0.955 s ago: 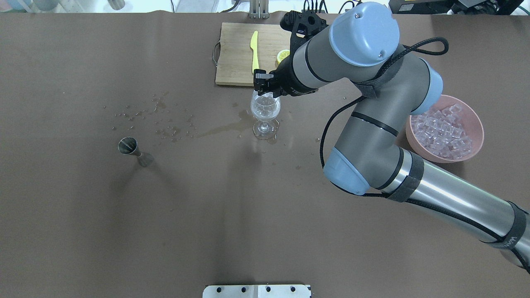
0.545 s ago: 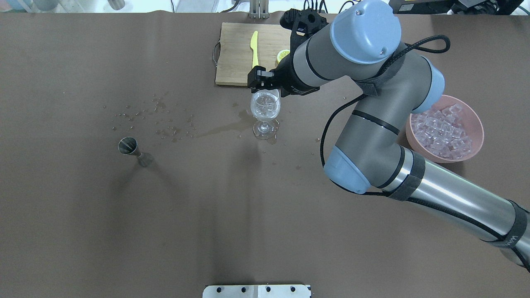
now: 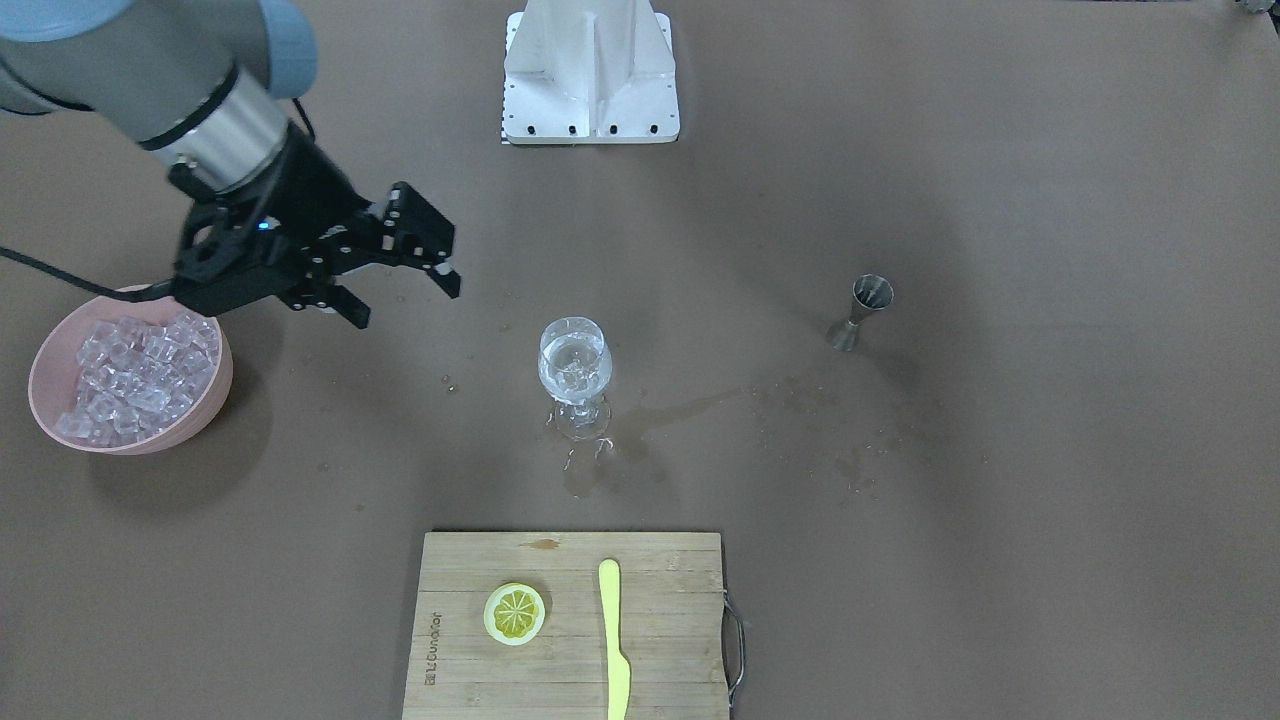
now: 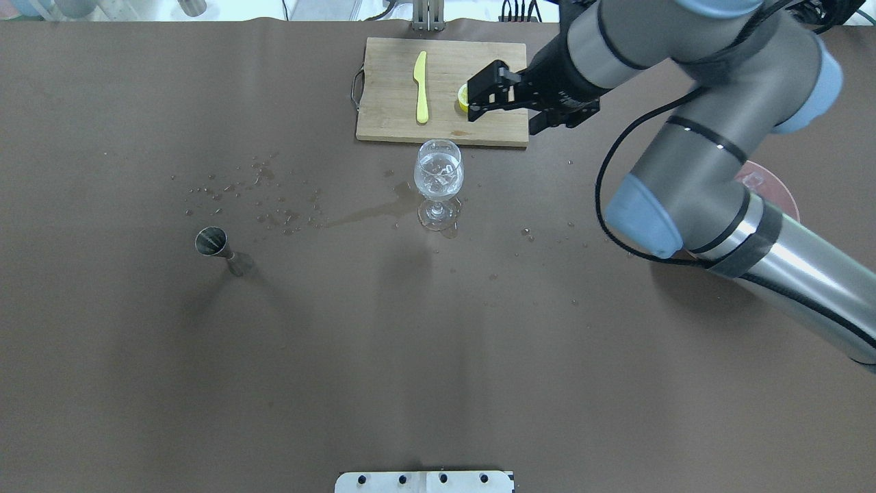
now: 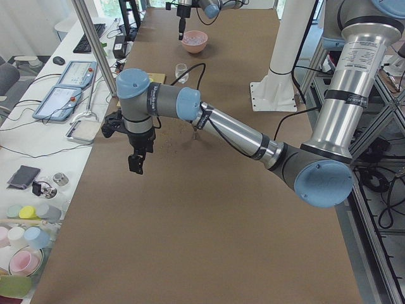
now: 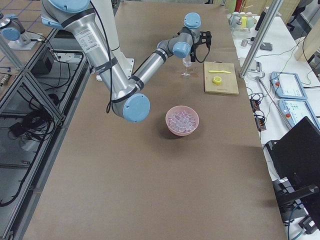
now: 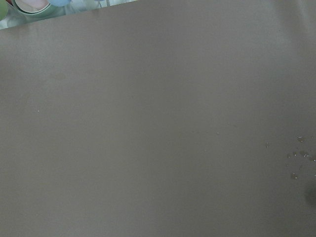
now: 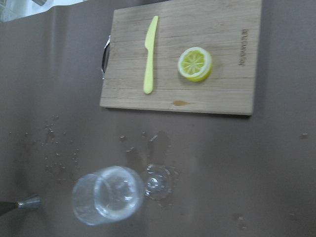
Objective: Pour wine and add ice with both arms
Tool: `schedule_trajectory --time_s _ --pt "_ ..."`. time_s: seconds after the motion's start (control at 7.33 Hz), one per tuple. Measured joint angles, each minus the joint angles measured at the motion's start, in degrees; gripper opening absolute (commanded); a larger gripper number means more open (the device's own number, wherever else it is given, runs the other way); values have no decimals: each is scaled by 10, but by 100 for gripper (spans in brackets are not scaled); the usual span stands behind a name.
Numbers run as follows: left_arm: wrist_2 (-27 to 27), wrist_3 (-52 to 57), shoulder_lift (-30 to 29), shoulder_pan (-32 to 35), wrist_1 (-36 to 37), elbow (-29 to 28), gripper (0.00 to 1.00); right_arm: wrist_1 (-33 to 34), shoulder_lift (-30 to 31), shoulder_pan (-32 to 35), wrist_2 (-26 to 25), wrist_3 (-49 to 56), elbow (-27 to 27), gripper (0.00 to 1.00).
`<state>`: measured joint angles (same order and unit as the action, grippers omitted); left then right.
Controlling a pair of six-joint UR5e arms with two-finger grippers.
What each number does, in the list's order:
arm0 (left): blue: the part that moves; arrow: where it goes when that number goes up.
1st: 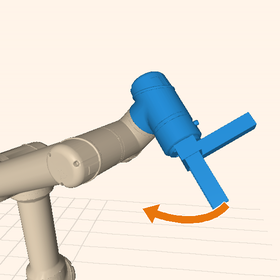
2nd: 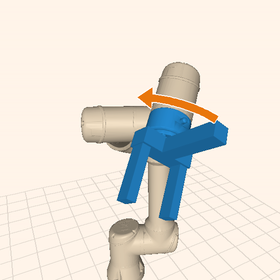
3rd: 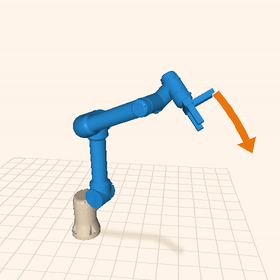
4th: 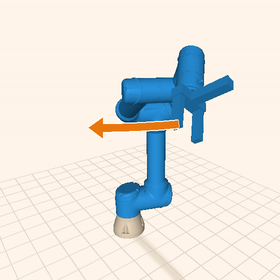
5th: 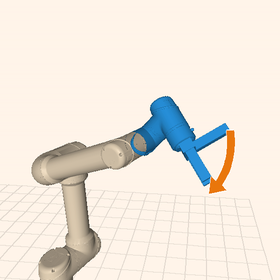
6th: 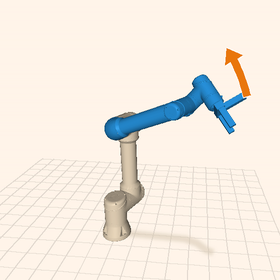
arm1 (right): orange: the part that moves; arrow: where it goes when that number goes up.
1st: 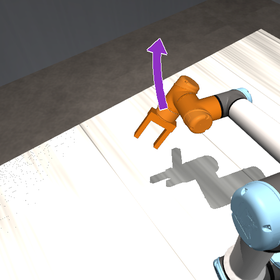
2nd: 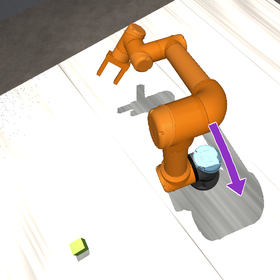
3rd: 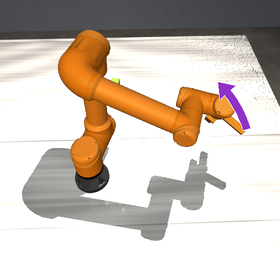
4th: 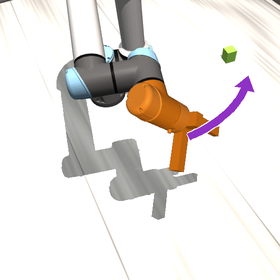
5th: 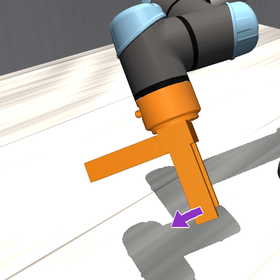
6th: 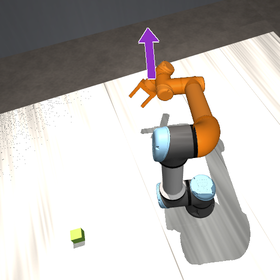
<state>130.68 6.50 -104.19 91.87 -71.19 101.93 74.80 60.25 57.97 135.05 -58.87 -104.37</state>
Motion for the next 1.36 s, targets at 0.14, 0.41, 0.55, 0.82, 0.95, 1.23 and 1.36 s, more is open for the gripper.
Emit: schedule_trajectory --time_s 0.14,0.41,0.55,0.82,0.95,1.23,1.36 --pt "0 0 6 1 -3 0 98 1 46 51 41 68 -3 100" --pt "0 2 18 3 -23 -3 98 18 111 135 66 241 43 100" --pt "-1 3 30 3 -53 -11 98 41 129 175 65 336 81 100" --pt "-2 4 50 3 -95 -44 98 129 146 246 47 503 134 100" --pt "-2 4 55 3 -101 -58 98 177 156 267 28 562 145 100" --pt "-2 3 69 3 -109 -80 98 215 197 291 8 620 150 100" --pt "-1 1 83 3 -113 -86 98 217 217 297 5 626 149 100"
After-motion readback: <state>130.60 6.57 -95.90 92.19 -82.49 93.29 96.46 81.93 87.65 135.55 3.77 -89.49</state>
